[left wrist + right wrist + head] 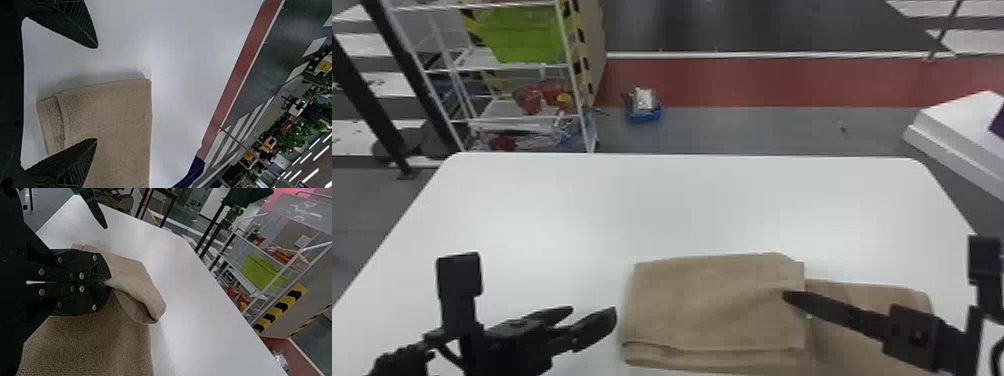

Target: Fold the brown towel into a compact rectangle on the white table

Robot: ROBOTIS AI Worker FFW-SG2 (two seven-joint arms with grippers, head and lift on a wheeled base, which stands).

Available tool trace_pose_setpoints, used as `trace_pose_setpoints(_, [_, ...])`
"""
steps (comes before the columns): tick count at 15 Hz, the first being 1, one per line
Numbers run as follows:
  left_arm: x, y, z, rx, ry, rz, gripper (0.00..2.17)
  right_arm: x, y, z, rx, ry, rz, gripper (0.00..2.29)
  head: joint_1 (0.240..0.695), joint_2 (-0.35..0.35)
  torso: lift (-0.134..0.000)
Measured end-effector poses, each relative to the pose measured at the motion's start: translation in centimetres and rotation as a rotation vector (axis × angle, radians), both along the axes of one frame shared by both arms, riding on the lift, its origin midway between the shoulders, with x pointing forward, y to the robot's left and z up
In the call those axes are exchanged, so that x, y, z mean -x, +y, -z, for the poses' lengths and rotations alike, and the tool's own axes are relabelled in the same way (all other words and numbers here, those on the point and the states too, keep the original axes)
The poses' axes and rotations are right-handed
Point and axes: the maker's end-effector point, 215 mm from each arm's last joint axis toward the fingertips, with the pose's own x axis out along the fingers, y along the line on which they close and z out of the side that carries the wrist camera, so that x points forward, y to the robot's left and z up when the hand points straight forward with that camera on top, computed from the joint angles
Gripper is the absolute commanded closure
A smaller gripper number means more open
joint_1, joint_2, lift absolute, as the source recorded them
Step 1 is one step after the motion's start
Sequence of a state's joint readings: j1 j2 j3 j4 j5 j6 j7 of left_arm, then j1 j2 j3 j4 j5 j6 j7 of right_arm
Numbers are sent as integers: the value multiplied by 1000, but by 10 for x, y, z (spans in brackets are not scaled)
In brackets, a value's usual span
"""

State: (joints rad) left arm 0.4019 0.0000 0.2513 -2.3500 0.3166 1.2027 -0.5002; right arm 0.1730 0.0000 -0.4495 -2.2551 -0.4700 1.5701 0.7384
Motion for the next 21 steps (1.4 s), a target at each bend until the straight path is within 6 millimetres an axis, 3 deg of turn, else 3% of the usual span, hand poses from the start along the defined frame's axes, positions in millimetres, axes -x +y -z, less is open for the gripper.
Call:
trace_pose_setpoints(4, [2,-1,1,-7,5,1,36,-6,-51,-42,-93,-96,95,1318,695,-67,-123])
trace_pose_setpoints(6, [4,-5,1,-12,8,7,36,-3,-71,-46,-128,-105,135,1318,695,-104,-123])
trace_pose_setpoints(9, [5,-13,3,-20,12,20,36,10,-78,-23,-176,-42,155,1318,695,-137,-123])
trace_pose_setpoints(11, [5,-16,4,-25,12,27,36,18,-79,-20,-186,-32,156,1318,695,-144,-123])
trace_pose_setpoints(15, [7,-23,6,-30,15,39,36,28,-93,-47,-215,-95,175,1318,695,-169,-123])
trace_pose_setpoints(18, [6,-32,9,-41,19,53,36,30,-116,-80,-265,-181,213,1318,695,-224,-123])
trace_pose_setpoints(21, [6,-43,9,-44,17,72,36,30,-132,-76,-263,-177,253,1318,695,-272,-123])
